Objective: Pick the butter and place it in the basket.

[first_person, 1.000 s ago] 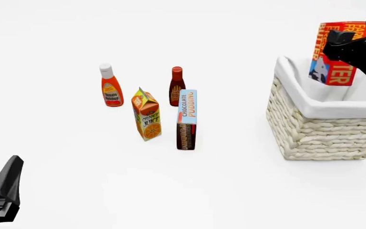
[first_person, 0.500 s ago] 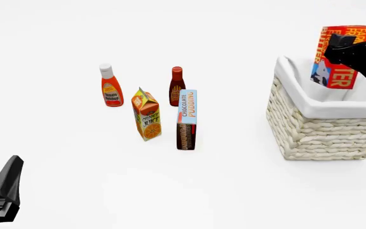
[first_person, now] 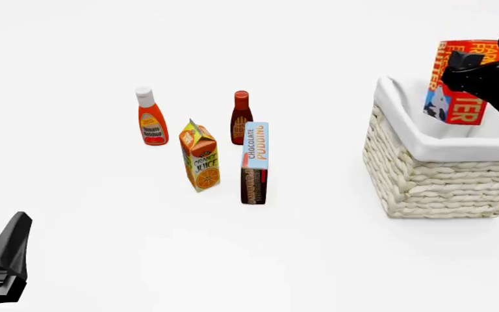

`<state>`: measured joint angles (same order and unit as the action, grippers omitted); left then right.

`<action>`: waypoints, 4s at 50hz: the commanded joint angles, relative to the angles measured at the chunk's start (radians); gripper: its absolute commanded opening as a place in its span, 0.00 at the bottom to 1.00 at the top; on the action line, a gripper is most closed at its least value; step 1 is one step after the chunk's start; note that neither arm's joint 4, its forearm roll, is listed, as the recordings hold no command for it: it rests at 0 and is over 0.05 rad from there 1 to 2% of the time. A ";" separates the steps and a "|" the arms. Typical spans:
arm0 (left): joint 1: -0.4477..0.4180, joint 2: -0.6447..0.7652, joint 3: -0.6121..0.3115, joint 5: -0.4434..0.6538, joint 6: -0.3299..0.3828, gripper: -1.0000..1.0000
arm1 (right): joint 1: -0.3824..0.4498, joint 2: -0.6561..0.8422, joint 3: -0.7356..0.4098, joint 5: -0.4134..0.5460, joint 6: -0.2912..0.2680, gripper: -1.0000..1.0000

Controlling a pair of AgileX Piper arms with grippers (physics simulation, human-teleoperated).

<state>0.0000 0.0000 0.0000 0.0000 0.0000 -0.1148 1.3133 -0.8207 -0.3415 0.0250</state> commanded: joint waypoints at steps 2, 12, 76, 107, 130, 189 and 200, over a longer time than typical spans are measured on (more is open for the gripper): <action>0.000 0.000 0.000 0.000 0.000 1.00 | 0.000 -0.005 -0.007 -0.015 0.021 0.00; 0.000 0.000 0.000 0.000 0.000 1.00 | 0.000 0.002 -0.002 -0.023 0.019 0.00; 0.000 0.000 0.000 0.000 0.000 1.00 | -0.006 0.072 -0.013 -0.070 0.018 0.00; 0.000 0.000 0.000 0.000 0.000 1.00 | -0.023 0.109 -0.023 -0.091 0.019 0.00; 0.000 0.000 0.000 0.000 0.000 1.00 | -0.024 0.113 -0.024 -0.094 0.020 0.00; 0.000 0.000 0.000 0.000 0.000 1.00 | -0.023 0.138 -0.039 -0.103 0.029 0.00; 0.000 0.000 0.000 0.000 0.000 1.00 | -0.032 0.141 -0.041 -0.108 0.030 0.00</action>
<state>0.0000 0.0000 0.0000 0.0000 0.0000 -0.1400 1.4608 -0.8452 -0.4399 0.0356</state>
